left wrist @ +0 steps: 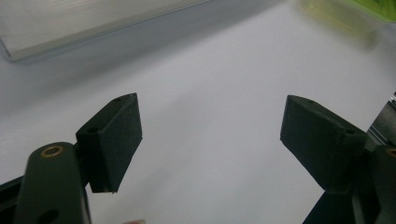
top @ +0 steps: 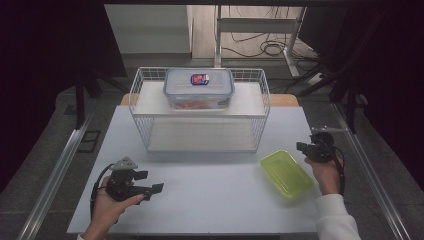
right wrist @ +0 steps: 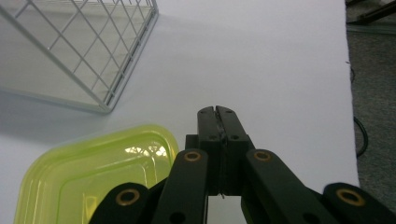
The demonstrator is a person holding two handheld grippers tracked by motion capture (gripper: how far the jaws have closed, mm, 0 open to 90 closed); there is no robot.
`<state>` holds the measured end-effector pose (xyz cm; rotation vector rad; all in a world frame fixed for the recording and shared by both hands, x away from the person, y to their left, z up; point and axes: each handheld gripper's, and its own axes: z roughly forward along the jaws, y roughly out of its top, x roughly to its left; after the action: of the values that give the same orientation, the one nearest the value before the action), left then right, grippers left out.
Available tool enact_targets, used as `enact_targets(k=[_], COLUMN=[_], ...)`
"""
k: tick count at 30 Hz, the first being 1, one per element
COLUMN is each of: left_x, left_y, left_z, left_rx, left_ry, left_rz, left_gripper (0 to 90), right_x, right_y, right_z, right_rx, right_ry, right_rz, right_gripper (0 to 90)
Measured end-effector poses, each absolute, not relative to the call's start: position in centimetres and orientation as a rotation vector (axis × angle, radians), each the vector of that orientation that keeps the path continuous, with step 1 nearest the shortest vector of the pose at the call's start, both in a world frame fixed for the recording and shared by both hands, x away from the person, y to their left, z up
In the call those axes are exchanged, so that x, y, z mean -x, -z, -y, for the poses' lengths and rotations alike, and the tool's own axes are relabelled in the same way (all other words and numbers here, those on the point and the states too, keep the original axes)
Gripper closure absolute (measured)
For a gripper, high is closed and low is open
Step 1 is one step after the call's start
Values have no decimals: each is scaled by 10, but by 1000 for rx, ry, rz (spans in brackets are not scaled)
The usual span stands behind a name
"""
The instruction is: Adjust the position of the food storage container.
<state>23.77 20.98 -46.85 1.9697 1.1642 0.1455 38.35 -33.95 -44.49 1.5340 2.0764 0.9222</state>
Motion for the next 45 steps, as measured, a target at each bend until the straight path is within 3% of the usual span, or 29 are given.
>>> enact_targets(k=[14,29,45], left_x=[-240,-240,-240], left_y=[475,476,478], left_z=[-209,-202,-201], left_rx=[-1972,-1981,-1987], left_ry=[-109,-96,-82], left_rz=[-1168,-1143,-1139], left_gripper=[207,209,209], right_x=[-396,-385,-364], right_y=[465,465,468], right_z=[328,307,258], right_rx=[-1535,-1464,-1269], right_ry=[-787,-833,-876], right_rz=[-2226,-2303,-2466], right_gripper=[887,888,889])
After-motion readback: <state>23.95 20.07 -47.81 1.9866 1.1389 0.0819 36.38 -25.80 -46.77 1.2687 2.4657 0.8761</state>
